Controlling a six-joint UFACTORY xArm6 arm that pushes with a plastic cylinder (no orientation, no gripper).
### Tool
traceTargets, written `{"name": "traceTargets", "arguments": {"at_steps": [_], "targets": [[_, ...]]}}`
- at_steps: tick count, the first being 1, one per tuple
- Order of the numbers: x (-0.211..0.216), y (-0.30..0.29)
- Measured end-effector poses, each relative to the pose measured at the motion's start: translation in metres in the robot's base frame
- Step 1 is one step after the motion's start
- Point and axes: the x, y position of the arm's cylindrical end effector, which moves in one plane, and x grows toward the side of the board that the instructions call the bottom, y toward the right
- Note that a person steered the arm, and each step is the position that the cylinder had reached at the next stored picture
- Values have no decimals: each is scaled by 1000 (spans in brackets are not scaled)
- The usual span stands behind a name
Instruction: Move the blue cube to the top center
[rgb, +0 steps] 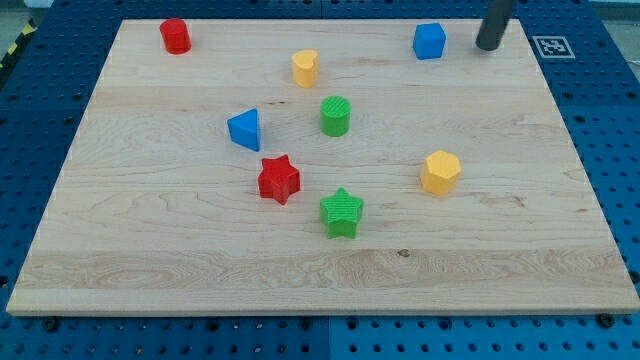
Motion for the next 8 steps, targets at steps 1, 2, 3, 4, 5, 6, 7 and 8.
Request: {"name": "traceTargets", "arguments": {"at_steps": [1, 2, 3, 4, 5, 6, 7, 8], "targets": [[-1, -10], [-1, -16], [1, -39], [2, -77], [3, -105], [9, -123], [26, -129], [26, -140]]}}
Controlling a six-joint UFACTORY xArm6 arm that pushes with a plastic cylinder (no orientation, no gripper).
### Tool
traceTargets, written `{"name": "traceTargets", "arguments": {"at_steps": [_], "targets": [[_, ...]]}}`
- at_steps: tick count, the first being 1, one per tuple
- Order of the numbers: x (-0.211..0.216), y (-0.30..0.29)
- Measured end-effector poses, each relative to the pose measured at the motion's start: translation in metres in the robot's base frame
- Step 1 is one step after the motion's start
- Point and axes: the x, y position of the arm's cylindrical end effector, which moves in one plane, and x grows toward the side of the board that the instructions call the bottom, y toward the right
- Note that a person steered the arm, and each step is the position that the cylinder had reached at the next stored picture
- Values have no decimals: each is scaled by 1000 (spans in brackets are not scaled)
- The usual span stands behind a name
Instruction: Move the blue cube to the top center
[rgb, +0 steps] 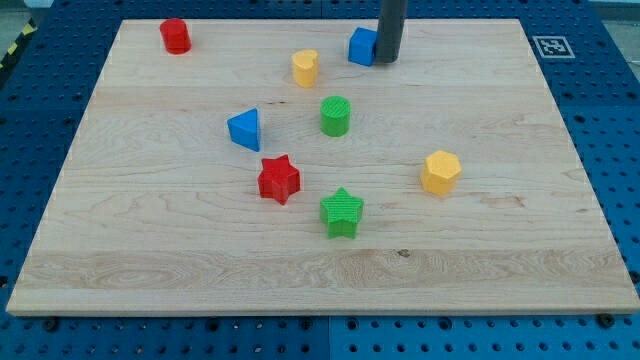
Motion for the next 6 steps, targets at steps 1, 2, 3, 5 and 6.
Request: {"name": "traceTargets", "arguments": {"at_steps": [1, 2, 3, 5, 6], "targets": [[-23, -18], [-25, -39], [-25, -56], [-25, -85], [-24, -88]]}}
